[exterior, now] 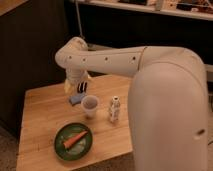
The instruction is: Move the arm in a circular motion
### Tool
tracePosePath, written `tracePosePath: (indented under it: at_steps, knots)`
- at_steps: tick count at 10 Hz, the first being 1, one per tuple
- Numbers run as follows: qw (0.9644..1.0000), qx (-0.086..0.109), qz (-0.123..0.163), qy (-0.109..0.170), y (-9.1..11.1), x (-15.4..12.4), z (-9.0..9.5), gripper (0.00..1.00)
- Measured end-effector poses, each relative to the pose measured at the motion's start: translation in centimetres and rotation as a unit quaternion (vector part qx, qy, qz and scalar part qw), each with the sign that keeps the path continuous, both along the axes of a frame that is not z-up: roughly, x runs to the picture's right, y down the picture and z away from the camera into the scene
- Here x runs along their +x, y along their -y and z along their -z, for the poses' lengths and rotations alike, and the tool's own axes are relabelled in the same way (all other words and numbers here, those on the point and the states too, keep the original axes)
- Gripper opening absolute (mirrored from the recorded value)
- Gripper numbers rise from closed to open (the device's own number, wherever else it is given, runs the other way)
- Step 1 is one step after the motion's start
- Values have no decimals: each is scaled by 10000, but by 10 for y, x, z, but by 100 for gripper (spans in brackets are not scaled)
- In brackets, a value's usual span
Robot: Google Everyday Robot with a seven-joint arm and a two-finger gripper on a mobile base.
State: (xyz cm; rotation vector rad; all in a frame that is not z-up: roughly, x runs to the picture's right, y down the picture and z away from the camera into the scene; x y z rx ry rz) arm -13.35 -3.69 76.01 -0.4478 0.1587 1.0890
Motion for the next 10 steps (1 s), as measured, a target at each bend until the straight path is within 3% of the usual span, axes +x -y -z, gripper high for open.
tracePosePath:
  at_steps: [2, 5, 7, 10]
  knots:
    - [9996, 18, -273, -15, 35, 28, -31, 80]
    - [9969, 42, -771, -139, 72, 83, -67, 80]
    - [9915, 21, -1239, -398, 88, 149, -93, 80]
    - [9802, 6, -1807, -813, 85, 241, -108, 80]
